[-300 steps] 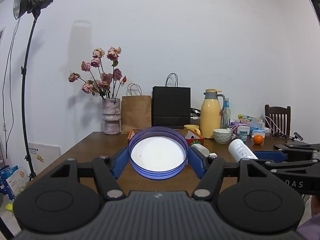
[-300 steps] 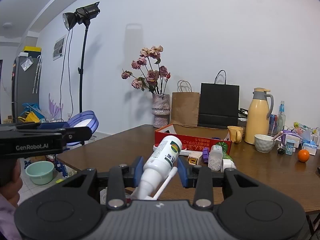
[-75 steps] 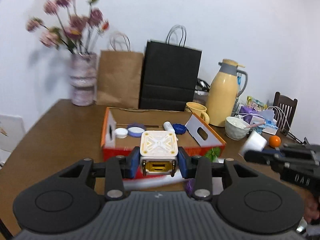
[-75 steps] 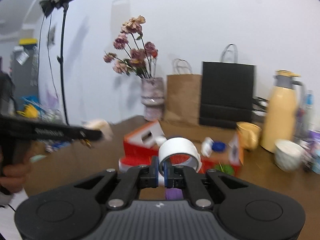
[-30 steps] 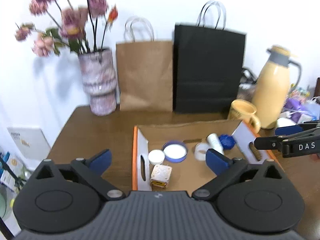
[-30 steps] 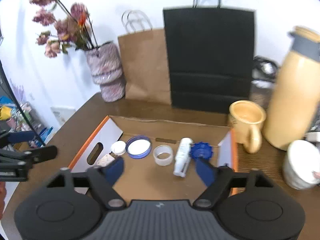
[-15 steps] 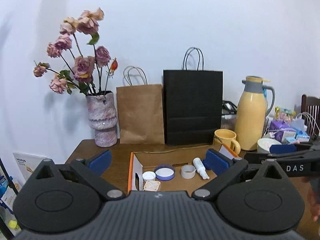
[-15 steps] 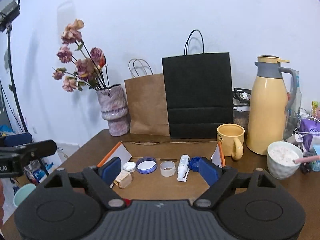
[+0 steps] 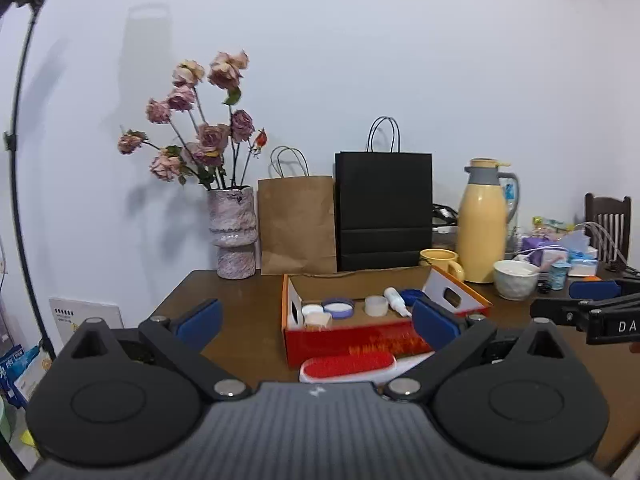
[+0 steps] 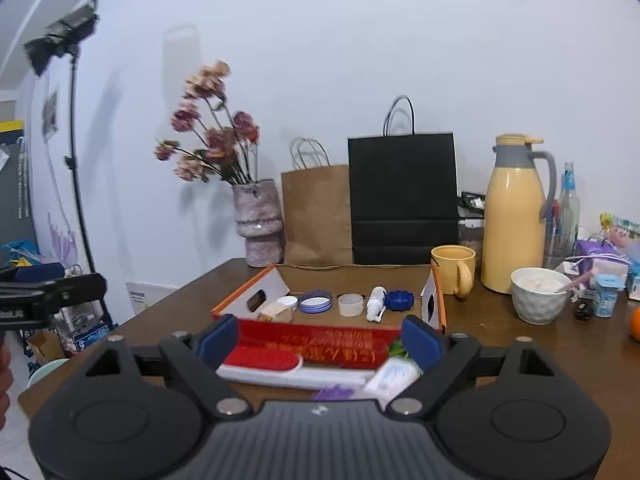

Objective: Organize rigid objects

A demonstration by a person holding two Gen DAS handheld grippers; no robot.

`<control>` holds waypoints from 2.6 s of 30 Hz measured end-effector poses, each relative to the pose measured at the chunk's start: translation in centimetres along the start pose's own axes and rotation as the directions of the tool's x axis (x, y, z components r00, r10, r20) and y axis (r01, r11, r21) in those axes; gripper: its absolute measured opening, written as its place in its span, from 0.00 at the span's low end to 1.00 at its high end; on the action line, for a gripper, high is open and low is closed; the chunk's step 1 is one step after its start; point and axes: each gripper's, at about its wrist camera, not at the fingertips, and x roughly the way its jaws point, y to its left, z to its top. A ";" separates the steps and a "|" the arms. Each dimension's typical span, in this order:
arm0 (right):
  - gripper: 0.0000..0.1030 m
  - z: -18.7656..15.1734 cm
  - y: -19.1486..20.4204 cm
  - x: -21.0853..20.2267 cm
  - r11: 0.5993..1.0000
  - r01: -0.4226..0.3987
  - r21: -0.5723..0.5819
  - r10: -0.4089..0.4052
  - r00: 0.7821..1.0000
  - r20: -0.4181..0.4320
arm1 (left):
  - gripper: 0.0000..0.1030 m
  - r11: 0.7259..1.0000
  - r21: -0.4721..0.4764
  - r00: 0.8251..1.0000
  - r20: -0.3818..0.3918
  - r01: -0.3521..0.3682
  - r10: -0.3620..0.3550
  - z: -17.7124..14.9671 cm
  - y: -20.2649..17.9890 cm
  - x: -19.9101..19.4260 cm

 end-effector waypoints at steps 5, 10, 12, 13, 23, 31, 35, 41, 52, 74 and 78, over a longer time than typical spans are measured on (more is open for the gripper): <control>0.89 -3.3 1.0 -5.1 1.000 0.007 0.014 -0.007 1.000 0.015 | 1.00 1.000 0.024 0.999 0.040 -0.019 0.018 -3.1 0.1 -5.8; 0.91 -6.4 2.6 -9.9 1.000 0.028 0.001 -0.028 0.999 0.039 | 1.00 1.000 0.031 1.000 0.019 0.001 -0.001 -5.8 0.2 -10.5; 0.93 -7.9 3.0 -11.7 0.999 0.035 0.002 -0.035 0.998 0.046 | 1.00 0.999 0.015 0.999 0.005 0.042 -0.042 -6.8 0.3 -12.5; 0.93 -8.6 3.2 -12.3 0.999 0.043 -0.003 -0.043 0.998 0.043 | 1.00 0.998 0.030 0.998 -0.001 0.056 -0.056 -7.2 0.2 -13.2; 0.93 -11.4 3.0 -13.1 0.995 0.097 0.001 -0.097 0.995 0.010 | 1.00 0.991 0.086 0.995 0.010 0.102 -0.103 -7.7 -2.5 -12.6; 0.93 -12.5 2.9 -13.1 0.993 0.118 -0.011 -0.118 0.993 0.012 | 1.00 0.993 0.088 0.996 -0.043 0.080 -0.076 -9.2 -3.0 -11.1; 0.93 -12.9 2.6 -13.2 0.992 0.128 -0.007 -0.127 0.992 0.019 | 1.00 0.994 0.081 0.996 -0.049 0.079 -0.075 -9.4 -3.2 -10.9; 0.93 -13.3 1.5 -13.2 0.990 0.139 0.024 -0.139 0.990 0.023 | 1.00 0.990 0.097 0.993 -0.065 0.102 -0.096 -9.7 -4.3 -9.8; 0.91 -12.1 -2.7 -8.2 0.979 0.204 -0.010 -0.203 0.979 0.022 | 1.00 0.978 0.100 0.979 -0.113 0.181 -0.169 -9.7 -6.7 0.4; 0.63 -4.9 -12.5 15.1 0.989 0.119 -0.083 -0.137 0.955 -0.264 | 0.65 0.945 0.074 0.878 -0.400 0.319 -0.265 -8.6 -13.0 23.8; 0.53 -4.8 -12.8 16.8 0.992 0.098 -0.074 -0.115 0.948 -0.295 | 0.45 0.941 0.060 0.865 -0.417 0.334 -0.280 -8.9 -13.2 24.7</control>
